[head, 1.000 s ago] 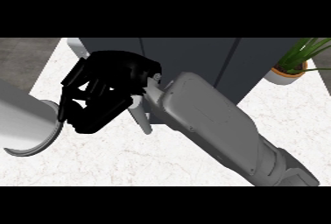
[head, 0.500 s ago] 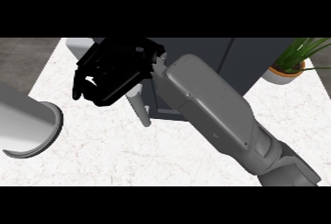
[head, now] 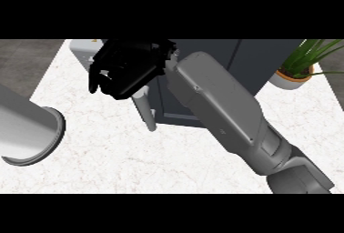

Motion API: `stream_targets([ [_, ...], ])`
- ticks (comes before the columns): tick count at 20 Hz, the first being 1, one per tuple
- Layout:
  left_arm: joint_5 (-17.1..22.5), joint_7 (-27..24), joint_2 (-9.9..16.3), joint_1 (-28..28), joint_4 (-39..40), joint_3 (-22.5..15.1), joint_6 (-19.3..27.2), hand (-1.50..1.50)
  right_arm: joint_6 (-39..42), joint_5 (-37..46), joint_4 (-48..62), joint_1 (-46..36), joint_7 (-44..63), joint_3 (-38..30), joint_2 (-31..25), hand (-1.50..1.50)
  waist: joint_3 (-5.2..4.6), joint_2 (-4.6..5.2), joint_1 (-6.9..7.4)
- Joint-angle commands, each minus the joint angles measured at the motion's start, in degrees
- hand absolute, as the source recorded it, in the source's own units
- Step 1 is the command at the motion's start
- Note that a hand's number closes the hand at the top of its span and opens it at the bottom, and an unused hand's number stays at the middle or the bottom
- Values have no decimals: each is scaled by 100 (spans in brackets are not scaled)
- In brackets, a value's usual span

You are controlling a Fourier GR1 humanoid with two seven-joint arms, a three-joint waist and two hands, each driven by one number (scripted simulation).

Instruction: Pick up the wine, place it into the cabinet and close the cabinet

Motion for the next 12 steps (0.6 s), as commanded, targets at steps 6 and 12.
stream_targets([
  [6, 41, 34, -44, -145, -13, 246, -209, -150, -855, 535, 486, 1, -852, -671, -894, 150, 44, 165, -137],
  [12, -249, 48, -99, -188, -150, 256, -214, -150, -892, 653, 475, 186, -1056, -624, -815, 150, 39, 173, -146],
])
